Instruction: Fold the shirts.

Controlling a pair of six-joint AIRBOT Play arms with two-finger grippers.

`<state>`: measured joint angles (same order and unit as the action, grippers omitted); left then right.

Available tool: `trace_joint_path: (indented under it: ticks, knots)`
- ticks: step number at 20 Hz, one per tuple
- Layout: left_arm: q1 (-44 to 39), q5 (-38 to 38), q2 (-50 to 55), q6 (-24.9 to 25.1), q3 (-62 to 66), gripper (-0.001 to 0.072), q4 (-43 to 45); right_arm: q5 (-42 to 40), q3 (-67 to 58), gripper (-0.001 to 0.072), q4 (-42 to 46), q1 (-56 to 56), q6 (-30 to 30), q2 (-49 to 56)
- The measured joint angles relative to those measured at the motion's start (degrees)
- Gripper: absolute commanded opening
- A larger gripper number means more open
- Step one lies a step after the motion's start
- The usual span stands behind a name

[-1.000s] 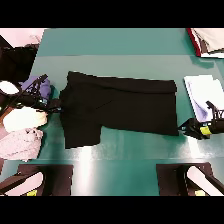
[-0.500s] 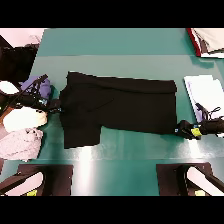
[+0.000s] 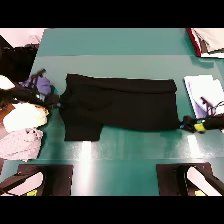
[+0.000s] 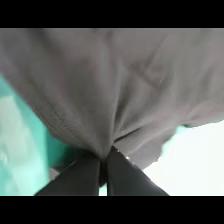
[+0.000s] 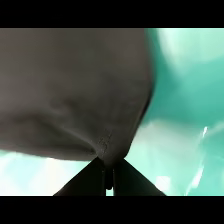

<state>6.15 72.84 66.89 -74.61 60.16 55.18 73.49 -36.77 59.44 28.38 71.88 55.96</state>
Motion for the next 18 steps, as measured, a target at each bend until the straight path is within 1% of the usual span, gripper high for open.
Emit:
trace_joint_path:
  ticks: [2, 5, 9, 11, 14, 18]
  knots:
    - [0.0, 0.5, 0.0, 0.0, 7.8, 0.0026, -3.6, -0.2, -6.6, 0.0017, -4.6, 0.2, 0.7, -3.1]
    - [0.0, 1.0, 0.0, 0.0, 23.3, 0.0026, -8.7, -2.0, -20.5, 0.0017, -11.6, 0.3, 1.5, -6.0]
    - [0.0, 1.3, -0.1, -0.4, 47.6, 0.0026, -11.6, -3.5, -42.1, 0.0017, -15.5, 0.4, 2.6, -7.3]
    - [0.0, 0.9, -1.3, -1.1, 56.5, 0.0026, -12.2, -3.8, -52.1, 0.0017, -16.2, 0.4, 2.8, -7.6]
    - [0.0, -0.9, -5.9, -1.6, 62.9, 0.0026, -11.9, -3.8, -65.0, 0.0017, -14.3, 0.4, 3.6, -7.8]
    - [0.0, -5.2, -13.4, -1.8, 65.7, 0.0025, -10.6, -0.7, -76.7, 0.0016, -5.7, 0.4, 6.1, -7.8]
